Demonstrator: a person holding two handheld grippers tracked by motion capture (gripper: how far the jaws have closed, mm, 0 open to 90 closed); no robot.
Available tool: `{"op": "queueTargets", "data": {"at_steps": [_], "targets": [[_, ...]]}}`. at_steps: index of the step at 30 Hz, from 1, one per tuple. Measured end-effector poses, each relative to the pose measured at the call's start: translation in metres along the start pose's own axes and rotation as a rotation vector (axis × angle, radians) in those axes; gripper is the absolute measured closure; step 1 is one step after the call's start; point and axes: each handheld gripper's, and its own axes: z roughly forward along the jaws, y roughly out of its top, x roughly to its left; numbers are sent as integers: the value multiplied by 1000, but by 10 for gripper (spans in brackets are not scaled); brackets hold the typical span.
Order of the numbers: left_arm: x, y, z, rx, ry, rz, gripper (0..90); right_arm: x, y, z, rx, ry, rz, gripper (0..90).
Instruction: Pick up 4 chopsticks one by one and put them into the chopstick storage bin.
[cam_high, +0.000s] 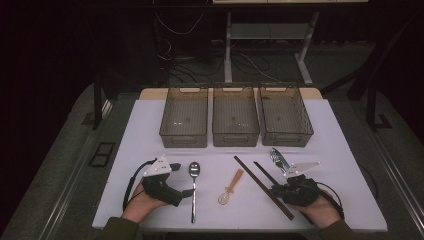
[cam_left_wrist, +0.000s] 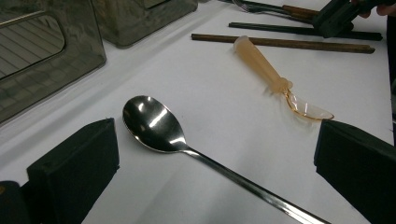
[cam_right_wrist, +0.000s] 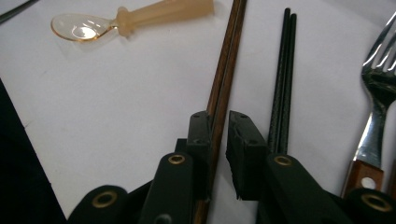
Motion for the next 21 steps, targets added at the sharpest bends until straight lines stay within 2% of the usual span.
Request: {"op": "queueTargets", "data": {"at_steps": [4, 13, 21], "targets": [[-1, 2, 1, 7, 2, 14, 0, 1, -2, 4, 23, -6, -8, 804], [-1, 0, 0, 11, 4, 10, 0, 2, 0, 7, 33, -25, -24, 807], [-3, -1, -4, 12, 15, 14, 0, -1, 0, 10, 36, -34, -17, 820]]}}
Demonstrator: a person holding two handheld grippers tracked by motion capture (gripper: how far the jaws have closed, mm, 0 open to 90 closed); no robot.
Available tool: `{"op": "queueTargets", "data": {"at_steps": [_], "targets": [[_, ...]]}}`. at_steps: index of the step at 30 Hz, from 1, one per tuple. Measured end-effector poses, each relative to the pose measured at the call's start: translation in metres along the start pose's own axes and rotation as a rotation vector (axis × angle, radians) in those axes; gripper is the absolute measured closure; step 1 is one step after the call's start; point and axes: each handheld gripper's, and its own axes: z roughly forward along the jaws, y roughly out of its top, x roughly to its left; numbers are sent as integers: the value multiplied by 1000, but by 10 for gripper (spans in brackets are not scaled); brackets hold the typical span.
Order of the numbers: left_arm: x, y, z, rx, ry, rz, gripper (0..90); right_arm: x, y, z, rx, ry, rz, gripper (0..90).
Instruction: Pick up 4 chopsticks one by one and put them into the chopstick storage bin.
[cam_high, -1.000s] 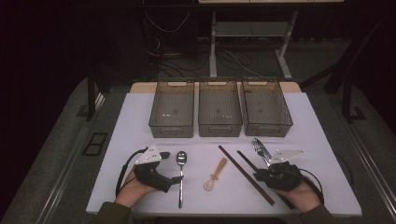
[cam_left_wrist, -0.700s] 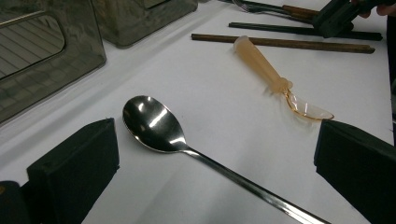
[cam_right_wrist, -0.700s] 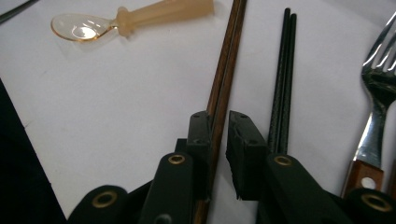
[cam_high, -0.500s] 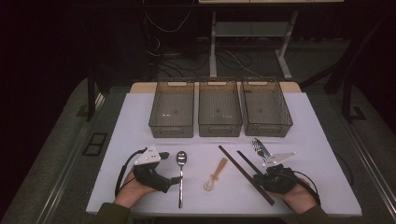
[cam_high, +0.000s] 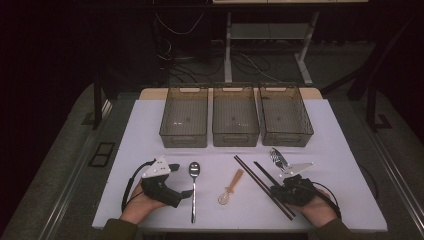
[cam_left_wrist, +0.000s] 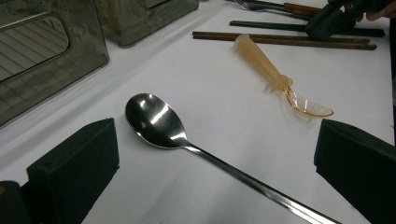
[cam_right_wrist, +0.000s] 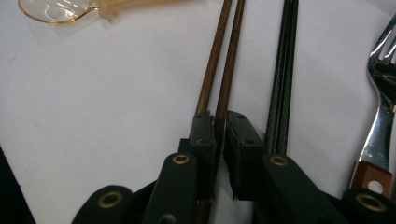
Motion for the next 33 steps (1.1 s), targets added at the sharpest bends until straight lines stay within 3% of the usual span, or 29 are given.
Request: {"op": "queueTargets", "data": {"at_steps": [6, 18, 33], "targets": [[-1, 1, 4, 10, -8, 9, 0, 2, -1, 0, -2, -25, -7, 831], [-2, 1, 4, 12, -7, 13, 0, 4, -1, 1, -4, -41, 42, 850], [-2, 2, 5, 14, -11, 19, 0, 7, 0, 1, -7, -69, 53, 858]]}}
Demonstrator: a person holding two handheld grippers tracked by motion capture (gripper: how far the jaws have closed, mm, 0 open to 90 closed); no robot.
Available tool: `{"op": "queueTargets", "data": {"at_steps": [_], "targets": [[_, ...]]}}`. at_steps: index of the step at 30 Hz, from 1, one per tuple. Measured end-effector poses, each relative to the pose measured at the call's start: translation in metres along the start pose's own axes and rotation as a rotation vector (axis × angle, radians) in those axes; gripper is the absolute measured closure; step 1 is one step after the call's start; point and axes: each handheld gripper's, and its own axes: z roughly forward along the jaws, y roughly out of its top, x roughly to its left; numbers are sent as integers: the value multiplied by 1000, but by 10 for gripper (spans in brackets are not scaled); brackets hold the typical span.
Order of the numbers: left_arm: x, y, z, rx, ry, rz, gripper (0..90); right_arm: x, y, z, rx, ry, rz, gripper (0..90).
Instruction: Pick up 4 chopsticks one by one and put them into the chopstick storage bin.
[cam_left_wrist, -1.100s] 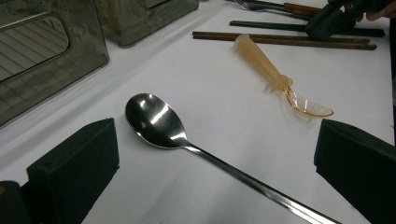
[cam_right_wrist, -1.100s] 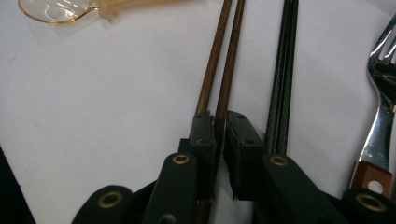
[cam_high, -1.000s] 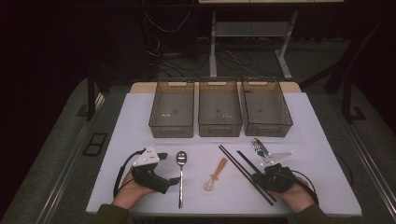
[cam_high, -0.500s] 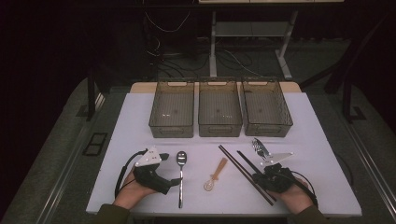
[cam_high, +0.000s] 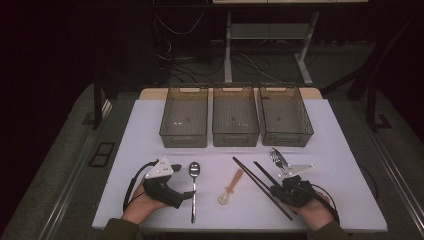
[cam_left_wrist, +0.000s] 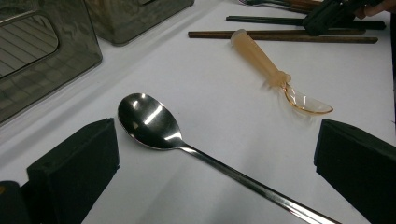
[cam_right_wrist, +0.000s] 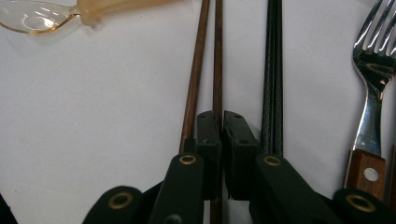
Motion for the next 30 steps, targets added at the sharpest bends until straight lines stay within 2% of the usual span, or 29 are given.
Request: {"op": "queueTargets", "data": {"at_steps": [10, 16, 30], "targets": [[0, 0, 0, 0, -2, -3, 0, -4, 2, -5, -29, 0, 14, 858], [-1, 0, 0, -2, -2, -3, 0, -6, 4, -10, -48, -6, 1, 857], [-1, 0, 1, -8, -10, -7, 0, -12, 8, -20, -100, 24, -11, 858]]}}
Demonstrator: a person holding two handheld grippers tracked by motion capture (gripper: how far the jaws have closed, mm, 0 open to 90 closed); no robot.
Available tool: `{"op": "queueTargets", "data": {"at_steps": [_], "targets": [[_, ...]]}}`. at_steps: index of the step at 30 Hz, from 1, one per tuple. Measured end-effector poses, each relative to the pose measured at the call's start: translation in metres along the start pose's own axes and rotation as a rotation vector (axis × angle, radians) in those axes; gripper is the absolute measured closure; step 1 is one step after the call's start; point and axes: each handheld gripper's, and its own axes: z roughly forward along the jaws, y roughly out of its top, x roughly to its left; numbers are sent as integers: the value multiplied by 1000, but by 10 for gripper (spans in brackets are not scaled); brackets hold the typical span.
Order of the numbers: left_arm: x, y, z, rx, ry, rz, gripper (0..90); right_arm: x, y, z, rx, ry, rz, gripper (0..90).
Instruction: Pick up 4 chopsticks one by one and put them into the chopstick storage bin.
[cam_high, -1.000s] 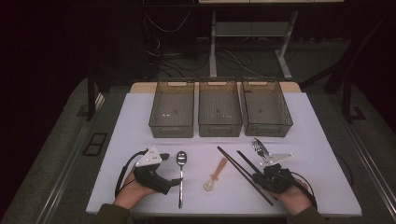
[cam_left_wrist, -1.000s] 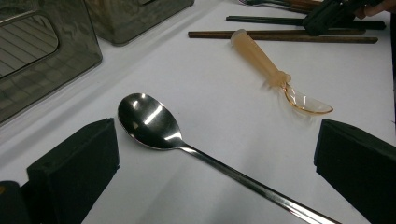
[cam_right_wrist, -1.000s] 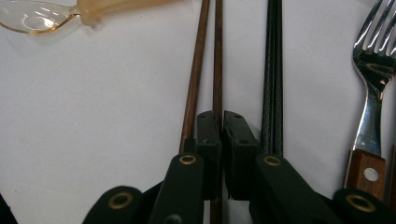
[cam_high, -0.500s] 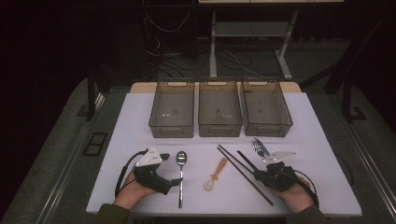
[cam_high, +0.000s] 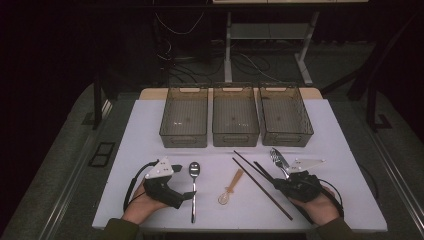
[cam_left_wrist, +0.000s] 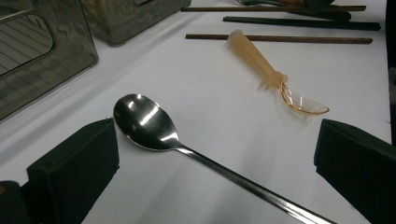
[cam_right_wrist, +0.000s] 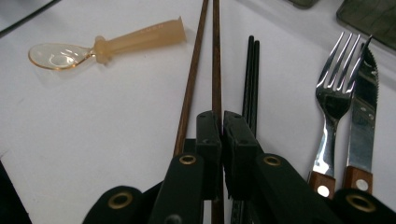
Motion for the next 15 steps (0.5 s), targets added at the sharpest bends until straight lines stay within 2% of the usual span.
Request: {"op": "queueTargets", "data": {"at_steps": [15], "targets": [[0, 0, 0, -2, -6, -5, 0, -5, 18, -8, -92, 43, 18, 857]]}}
